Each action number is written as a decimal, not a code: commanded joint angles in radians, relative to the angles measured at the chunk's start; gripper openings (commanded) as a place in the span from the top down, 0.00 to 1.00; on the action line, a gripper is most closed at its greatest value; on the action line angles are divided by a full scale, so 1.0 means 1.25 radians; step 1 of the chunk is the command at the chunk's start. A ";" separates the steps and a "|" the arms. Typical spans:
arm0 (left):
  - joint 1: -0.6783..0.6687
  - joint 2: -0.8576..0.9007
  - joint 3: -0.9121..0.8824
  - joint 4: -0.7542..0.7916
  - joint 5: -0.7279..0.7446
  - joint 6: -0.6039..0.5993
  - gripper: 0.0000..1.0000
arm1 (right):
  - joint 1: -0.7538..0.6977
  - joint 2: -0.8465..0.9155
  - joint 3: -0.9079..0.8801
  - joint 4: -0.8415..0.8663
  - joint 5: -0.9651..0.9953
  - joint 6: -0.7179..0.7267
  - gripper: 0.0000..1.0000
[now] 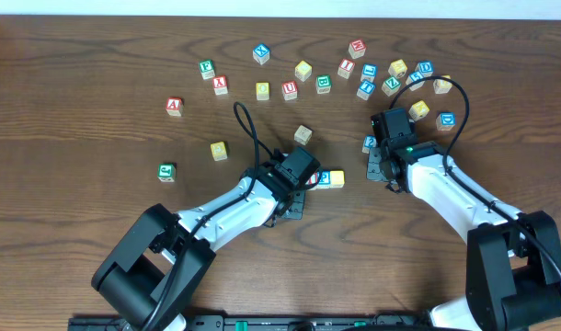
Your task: Spell out NEURIPS
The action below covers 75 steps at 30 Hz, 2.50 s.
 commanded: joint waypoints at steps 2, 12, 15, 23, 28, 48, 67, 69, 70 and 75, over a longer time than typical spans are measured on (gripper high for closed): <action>-0.001 0.010 -0.010 0.006 -0.043 -0.004 0.92 | -0.004 0.006 -0.005 0.002 0.013 -0.005 0.96; -0.001 0.010 -0.010 0.007 -0.073 -0.004 0.92 | -0.004 0.006 -0.005 0.001 0.013 -0.005 0.96; -0.001 0.010 -0.010 0.011 -0.076 -0.004 0.92 | -0.004 0.006 -0.005 0.001 0.013 -0.005 0.96; -0.001 0.010 -0.010 0.027 -0.076 -0.004 0.92 | -0.004 0.006 -0.005 0.001 0.013 -0.005 0.96; -0.001 0.010 -0.010 0.030 -0.076 -0.004 0.92 | -0.004 0.006 -0.005 0.002 0.013 -0.005 0.96; -0.001 0.010 -0.010 0.035 -0.076 -0.001 0.92 | -0.004 0.006 -0.005 0.001 0.013 -0.005 0.96; -0.001 0.010 -0.010 -0.034 -0.066 -0.005 0.92 | -0.004 0.006 -0.005 0.002 0.013 -0.005 0.96; -0.001 0.010 -0.010 -0.035 -0.083 -0.005 0.93 | -0.004 0.006 -0.005 0.002 0.013 -0.005 0.96; -0.001 0.010 -0.010 -0.035 -0.091 -0.005 0.92 | -0.004 0.006 -0.005 0.002 0.013 -0.005 0.96; -0.001 0.010 -0.010 -0.035 -0.097 -0.005 0.92 | -0.004 0.006 -0.005 0.002 0.013 -0.005 0.96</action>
